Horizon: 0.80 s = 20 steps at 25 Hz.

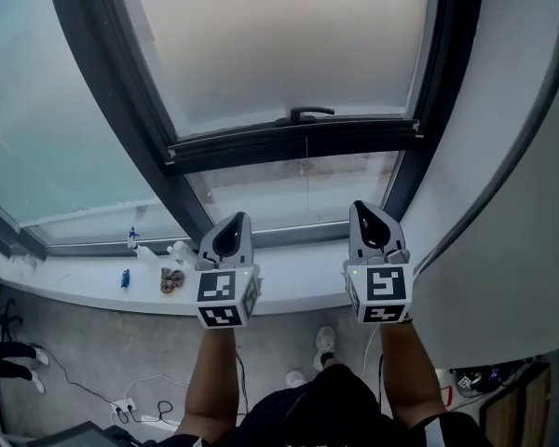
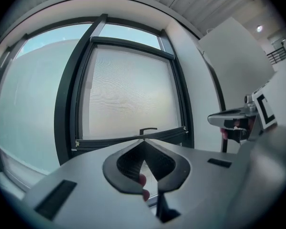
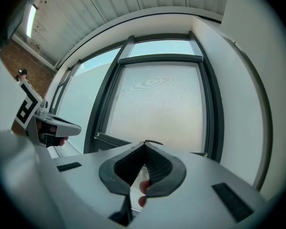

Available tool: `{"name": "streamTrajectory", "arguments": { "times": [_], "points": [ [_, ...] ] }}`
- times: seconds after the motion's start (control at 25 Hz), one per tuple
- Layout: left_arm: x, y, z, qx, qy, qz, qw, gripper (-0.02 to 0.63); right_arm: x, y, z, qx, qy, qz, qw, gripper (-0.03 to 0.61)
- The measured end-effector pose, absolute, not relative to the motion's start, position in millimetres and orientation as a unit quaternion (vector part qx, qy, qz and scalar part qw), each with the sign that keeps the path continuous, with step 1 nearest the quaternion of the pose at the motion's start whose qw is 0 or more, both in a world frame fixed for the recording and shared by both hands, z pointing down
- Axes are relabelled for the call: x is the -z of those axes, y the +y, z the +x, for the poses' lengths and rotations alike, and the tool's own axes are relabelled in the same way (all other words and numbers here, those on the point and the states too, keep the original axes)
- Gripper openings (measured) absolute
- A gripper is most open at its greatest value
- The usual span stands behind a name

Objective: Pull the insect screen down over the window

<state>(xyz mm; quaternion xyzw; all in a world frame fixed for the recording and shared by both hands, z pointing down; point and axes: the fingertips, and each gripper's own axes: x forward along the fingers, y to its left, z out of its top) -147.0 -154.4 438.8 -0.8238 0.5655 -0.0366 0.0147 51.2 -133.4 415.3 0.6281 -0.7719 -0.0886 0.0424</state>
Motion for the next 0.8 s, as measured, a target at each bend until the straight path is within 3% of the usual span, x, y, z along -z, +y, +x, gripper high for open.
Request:
{"name": "streamTrajectory", "arguments": {
  "times": [0.8],
  "points": [
    [-442.4,-44.9,-93.2,0.024,0.579,-0.815,0.018,0.003,-428.9,-30.5,101.2,0.08,-0.787,0.611,0.034,0.005]
  ]
}}
